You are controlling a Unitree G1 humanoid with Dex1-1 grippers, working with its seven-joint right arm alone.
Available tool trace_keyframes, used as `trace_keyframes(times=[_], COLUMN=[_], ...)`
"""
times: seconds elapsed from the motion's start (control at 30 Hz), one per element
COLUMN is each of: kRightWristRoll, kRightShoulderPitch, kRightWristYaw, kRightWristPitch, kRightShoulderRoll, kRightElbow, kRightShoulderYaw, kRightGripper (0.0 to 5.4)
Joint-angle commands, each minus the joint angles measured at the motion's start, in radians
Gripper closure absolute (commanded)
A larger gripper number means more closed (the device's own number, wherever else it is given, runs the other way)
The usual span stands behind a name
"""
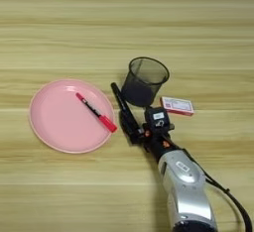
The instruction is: Move the objects on the table
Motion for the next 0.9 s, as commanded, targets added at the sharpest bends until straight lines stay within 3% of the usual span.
trace_keyframes(times=[0.03, 0.67, 0.9], kRightWristRoll=[-0.011, -0.002, -0.003], kRightShoulderPitch=[-0.008, -0.008, -0.013], kRightWristYaw=[0.001, 0.010, 0.010], kRightWristPitch=[0.002, 0.010, 0.009], kRightShoulderRoll=[-0.022, -0.016, -0.012], kRightElbow=[-0.027, -0.047, -0.044], kRightShoulderYaw=[0.007, 0.017, 0.021], kRightGripper=[2.26, 4.18, 4.37])
